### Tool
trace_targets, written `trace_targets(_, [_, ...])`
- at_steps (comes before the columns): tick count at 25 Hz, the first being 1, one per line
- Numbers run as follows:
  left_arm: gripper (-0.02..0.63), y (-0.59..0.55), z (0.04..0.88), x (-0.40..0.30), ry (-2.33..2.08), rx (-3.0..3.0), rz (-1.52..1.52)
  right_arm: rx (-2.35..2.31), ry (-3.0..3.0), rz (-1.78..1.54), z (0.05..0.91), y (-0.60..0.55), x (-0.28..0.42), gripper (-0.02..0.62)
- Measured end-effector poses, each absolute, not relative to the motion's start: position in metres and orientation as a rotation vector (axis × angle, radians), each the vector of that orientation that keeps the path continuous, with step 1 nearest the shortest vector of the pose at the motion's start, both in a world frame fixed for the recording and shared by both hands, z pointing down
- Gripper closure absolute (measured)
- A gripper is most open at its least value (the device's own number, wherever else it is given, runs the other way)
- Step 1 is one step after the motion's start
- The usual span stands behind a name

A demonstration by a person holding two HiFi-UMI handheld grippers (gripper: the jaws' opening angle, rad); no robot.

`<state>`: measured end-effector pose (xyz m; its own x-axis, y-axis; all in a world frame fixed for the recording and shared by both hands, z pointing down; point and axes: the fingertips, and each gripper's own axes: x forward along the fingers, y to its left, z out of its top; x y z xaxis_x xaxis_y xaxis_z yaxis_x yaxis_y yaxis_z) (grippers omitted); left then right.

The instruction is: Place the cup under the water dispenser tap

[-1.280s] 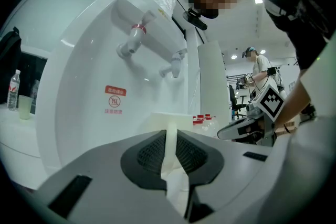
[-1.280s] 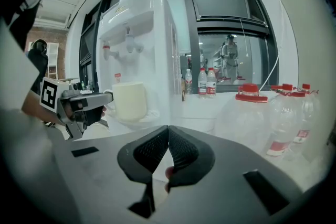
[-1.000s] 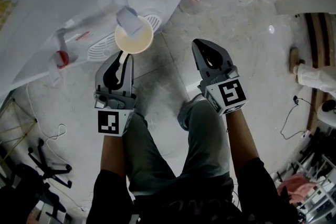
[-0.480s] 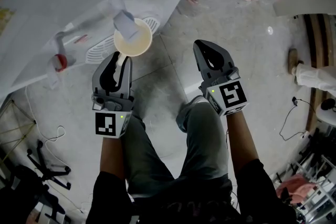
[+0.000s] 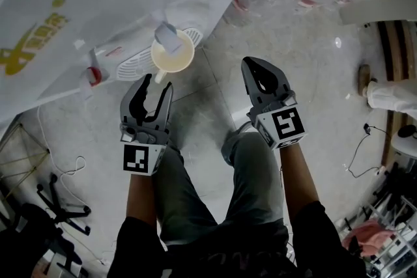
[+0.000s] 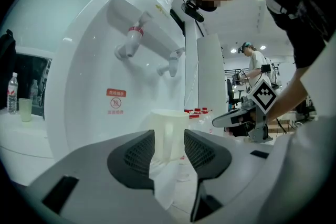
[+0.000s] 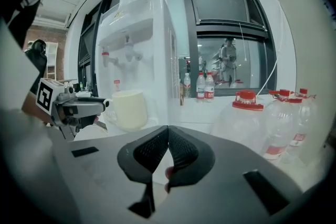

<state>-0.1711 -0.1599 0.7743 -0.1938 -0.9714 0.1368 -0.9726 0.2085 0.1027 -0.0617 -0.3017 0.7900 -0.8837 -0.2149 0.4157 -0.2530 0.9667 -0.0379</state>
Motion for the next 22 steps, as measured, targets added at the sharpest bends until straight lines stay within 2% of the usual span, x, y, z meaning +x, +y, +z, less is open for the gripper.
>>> trace_targets(12, [0.434,-0.134,0.687,-0.161,-2.31,1.764,0.007,0.35,-2.684,0.187,0.708,-0.278,-0.046,0.58])
trace_targets(22, [0.499,-0.112,0.615,-0.156,-2.345,1.68,0.05,0.397,-2.712,0.213,0.621,-0.27,-0.034,0.58])
